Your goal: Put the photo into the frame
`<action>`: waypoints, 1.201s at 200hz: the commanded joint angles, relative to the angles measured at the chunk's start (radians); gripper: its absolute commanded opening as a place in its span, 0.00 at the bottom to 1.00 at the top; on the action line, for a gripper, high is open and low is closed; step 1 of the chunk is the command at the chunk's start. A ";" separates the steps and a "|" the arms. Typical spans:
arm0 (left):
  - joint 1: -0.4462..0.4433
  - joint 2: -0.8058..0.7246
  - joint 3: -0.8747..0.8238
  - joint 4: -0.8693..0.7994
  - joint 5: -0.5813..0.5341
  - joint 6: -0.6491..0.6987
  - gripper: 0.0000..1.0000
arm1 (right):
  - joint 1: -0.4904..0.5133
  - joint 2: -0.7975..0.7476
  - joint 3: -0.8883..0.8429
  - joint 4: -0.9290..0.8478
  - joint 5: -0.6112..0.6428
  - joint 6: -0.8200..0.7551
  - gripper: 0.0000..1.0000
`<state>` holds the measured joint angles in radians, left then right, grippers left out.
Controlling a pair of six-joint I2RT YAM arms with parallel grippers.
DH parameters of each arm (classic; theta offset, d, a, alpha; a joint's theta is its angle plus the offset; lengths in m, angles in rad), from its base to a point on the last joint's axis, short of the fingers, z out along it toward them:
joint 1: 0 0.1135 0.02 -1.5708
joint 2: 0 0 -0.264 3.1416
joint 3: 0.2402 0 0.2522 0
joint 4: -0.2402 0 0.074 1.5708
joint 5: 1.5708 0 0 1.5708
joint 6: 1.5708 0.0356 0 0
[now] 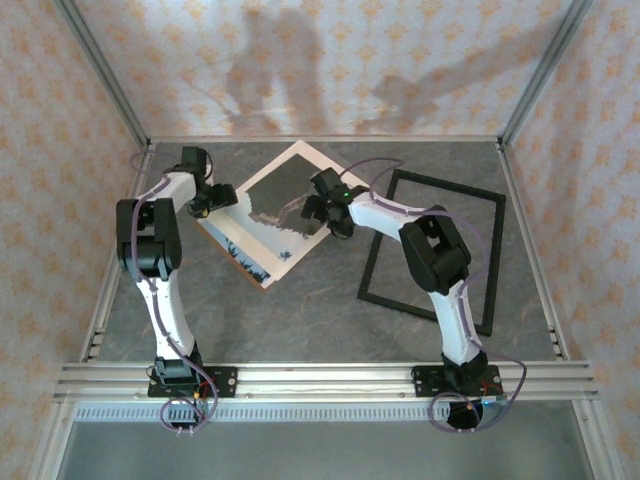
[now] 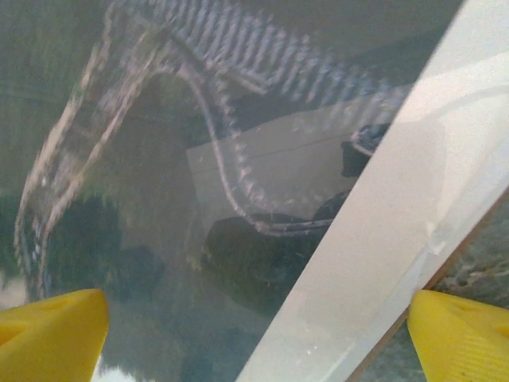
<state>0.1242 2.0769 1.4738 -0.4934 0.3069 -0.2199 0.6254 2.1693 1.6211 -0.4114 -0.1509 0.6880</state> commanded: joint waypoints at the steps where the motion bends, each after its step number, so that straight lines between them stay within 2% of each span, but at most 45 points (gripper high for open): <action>1: -0.013 -0.108 -0.180 0.053 0.068 -0.066 0.73 | 0.005 0.036 0.021 0.003 -0.029 0.037 0.97; 38: -0.012 -0.354 -0.532 0.228 0.107 -0.160 0.71 | 0.005 0.027 0.006 -0.005 -0.019 0.023 0.97; 60: -0.013 -0.519 -0.761 0.352 0.119 -0.242 0.70 | 0.009 0.043 0.017 0.003 -0.078 -0.001 0.96; 80: -0.012 -0.682 -0.910 0.381 0.068 -0.290 0.72 | 0.030 0.058 0.041 0.003 -0.107 -0.029 0.96; 98: -0.012 -0.818 -0.992 0.358 -0.051 -0.308 0.77 | 0.061 0.077 0.081 -0.004 -0.134 -0.049 0.94; 115: -0.011 -0.928 -1.018 0.296 -0.230 -0.309 0.83 | 0.089 0.109 0.142 -0.024 -0.167 -0.065 0.93; 124: -0.004 -0.978 -1.028 0.273 -0.300 -0.359 0.85 | 0.100 0.126 0.182 -0.049 -0.175 -0.082 0.92; 153: -0.001 -1.092 -1.024 0.253 -0.340 -0.371 0.87 | 0.106 0.150 0.277 -0.140 -0.175 -0.174 0.91; 176: -0.003 -1.135 -0.978 0.223 -0.285 -0.358 0.87 | 0.098 0.122 0.322 -0.260 -0.056 -0.276 0.92; 203: -0.047 -1.164 -0.919 0.235 -0.166 -0.369 0.85 | 0.047 -0.066 0.143 -0.265 0.085 -0.359 0.95; 240: -0.224 -1.159 -0.871 0.273 -0.217 -0.371 0.85 | -0.095 -0.320 -0.157 -0.247 0.248 -0.379 0.98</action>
<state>-0.0154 0.9180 0.5640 -0.2417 0.1009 -0.5785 0.6319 2.0102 1.5848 -0.6292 -0.0906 0.3573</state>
